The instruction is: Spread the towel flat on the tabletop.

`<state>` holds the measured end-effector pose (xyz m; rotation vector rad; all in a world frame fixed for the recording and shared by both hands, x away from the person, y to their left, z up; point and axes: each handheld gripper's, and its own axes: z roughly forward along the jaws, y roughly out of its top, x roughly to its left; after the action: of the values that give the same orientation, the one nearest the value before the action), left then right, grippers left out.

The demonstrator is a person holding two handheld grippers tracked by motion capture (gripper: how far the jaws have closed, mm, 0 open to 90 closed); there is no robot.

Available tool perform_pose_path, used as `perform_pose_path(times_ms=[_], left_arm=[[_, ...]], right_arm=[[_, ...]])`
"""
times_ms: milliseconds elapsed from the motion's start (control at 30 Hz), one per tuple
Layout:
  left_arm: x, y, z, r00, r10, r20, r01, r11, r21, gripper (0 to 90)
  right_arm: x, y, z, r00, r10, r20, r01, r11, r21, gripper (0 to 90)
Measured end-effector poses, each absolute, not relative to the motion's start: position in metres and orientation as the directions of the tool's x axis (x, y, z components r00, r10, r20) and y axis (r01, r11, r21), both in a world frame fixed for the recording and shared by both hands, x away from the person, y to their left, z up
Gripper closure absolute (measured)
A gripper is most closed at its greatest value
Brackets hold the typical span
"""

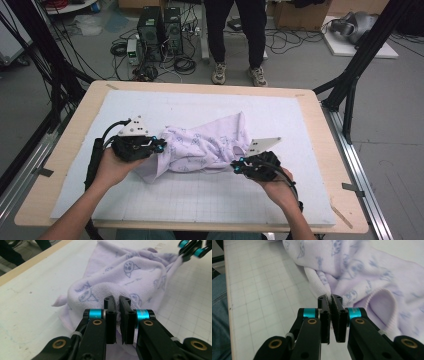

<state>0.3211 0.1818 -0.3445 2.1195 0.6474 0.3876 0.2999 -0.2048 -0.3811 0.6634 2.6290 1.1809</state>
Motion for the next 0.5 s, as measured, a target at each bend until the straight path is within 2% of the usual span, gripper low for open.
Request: perform_pose_path(times_ms=[133,267,333,400,500], left_arm=[[0.335,0.182,-0.354,0.804,0.593,0.043,0.336,-0.512,0.79,84.1],[0.35,0.177,-0.368,0.805,0.593,0.027,0.377,-0.546,0.748,82.9],[0.349,0.176,-0.367,0.805,0.594,0.01,0.386,-0.535,0.751,72.7],[0.341,0.177,-0.361,0.816,0.578,0.02,0.357,-0.531,0.769,63.0],[0.325,0.176,-0.354,0.84,0.541,0.027,0.318,-0.532,0.785,55.0]], right_arm=[[0.304,-0.225,-0.378,-0.862,0.506,0.011,0.354,0.588,0.727,86.5],[0.317,-0.228,-0.391,-0.844,0.535,0.025,0.399,0.597,0.696,85.1],[0.32,-0.222,-0.395,-0.843,0.536,0.041,0.409,0.591,0.695,77.0],[0.317,-0.217,-0.393,-0.849,0.527,0.037,0.392,0.582,0.712,74.3],[0.308,-0.207,-0.385,-0.873,0.488,0.026,0.341,0.571,0.747,71.9]])
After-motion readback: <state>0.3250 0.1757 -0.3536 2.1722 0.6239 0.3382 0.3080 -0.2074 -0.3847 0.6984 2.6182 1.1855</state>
